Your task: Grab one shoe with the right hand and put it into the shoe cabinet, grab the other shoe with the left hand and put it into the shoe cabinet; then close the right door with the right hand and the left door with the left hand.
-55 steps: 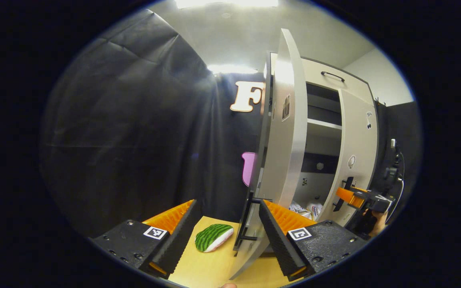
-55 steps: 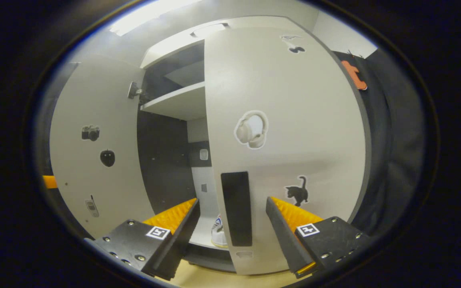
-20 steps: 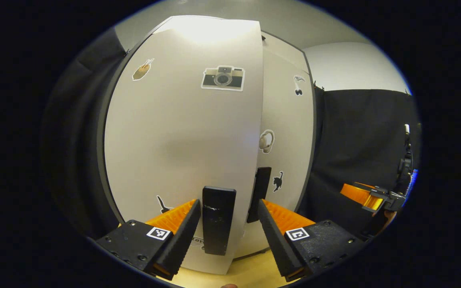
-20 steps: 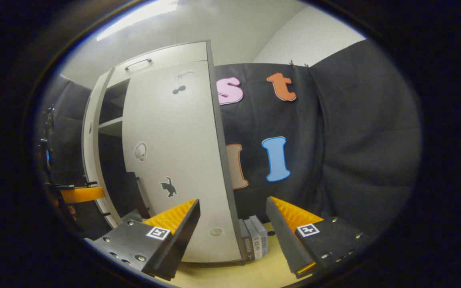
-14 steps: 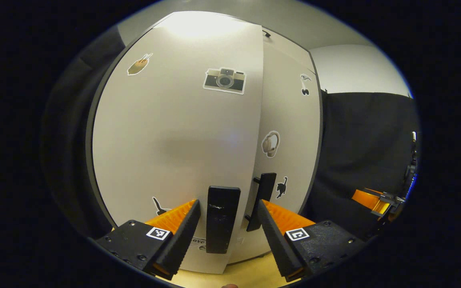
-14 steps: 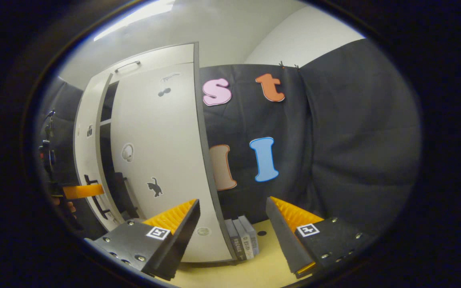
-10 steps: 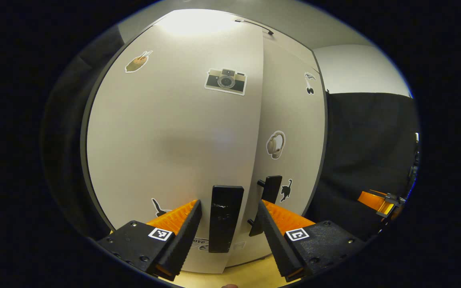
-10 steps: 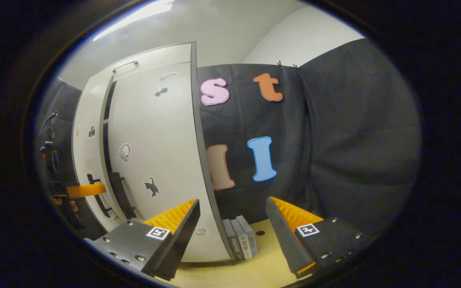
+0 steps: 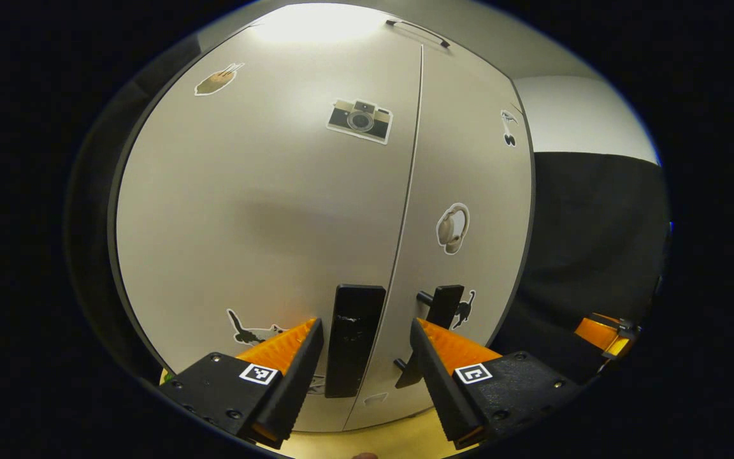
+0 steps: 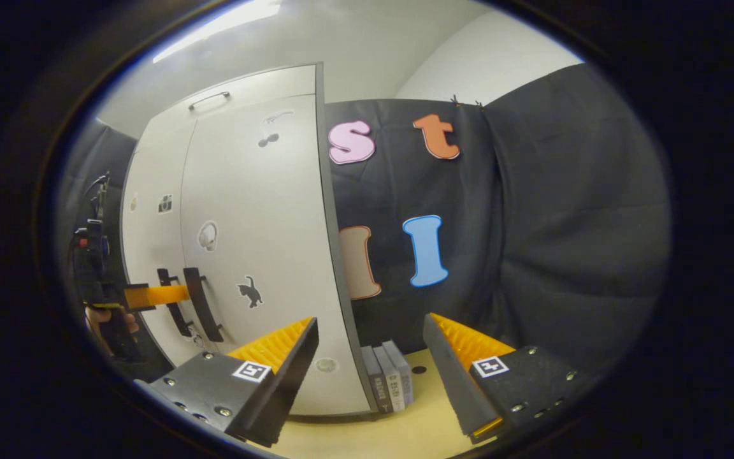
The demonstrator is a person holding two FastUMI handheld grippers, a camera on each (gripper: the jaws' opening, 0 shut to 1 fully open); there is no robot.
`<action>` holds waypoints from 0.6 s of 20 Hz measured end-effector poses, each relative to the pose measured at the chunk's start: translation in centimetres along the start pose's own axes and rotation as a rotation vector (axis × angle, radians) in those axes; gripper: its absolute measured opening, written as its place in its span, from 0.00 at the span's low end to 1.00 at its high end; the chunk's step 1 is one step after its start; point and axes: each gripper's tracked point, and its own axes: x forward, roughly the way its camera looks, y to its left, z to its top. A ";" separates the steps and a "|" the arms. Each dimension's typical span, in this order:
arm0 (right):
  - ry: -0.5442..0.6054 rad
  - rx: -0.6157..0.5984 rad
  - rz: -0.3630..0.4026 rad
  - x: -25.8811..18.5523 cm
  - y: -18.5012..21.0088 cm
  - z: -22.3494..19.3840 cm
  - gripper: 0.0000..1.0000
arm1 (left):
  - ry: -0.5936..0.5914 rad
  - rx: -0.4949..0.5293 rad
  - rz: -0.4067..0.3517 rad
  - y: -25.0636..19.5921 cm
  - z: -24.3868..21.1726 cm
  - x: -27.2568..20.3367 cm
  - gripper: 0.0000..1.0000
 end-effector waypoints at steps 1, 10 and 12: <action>0.001 0.000 0.002 0.0 0.1 -0.1 0.99 | -0.001 -0.001 0.001 0.0 0.1 0.0 0.86; 0.004 -0.012 0.042 -1.0 2.3 1.0 0.99 | -0.003 0.004 0.063 1.6 0.8 -2.3 0.91; -0.018 -0.017 0.057 -1.8 3.9 2.8 0.99 | -0.031 0.028 0.101 2.7 2.1 -4.9 0.91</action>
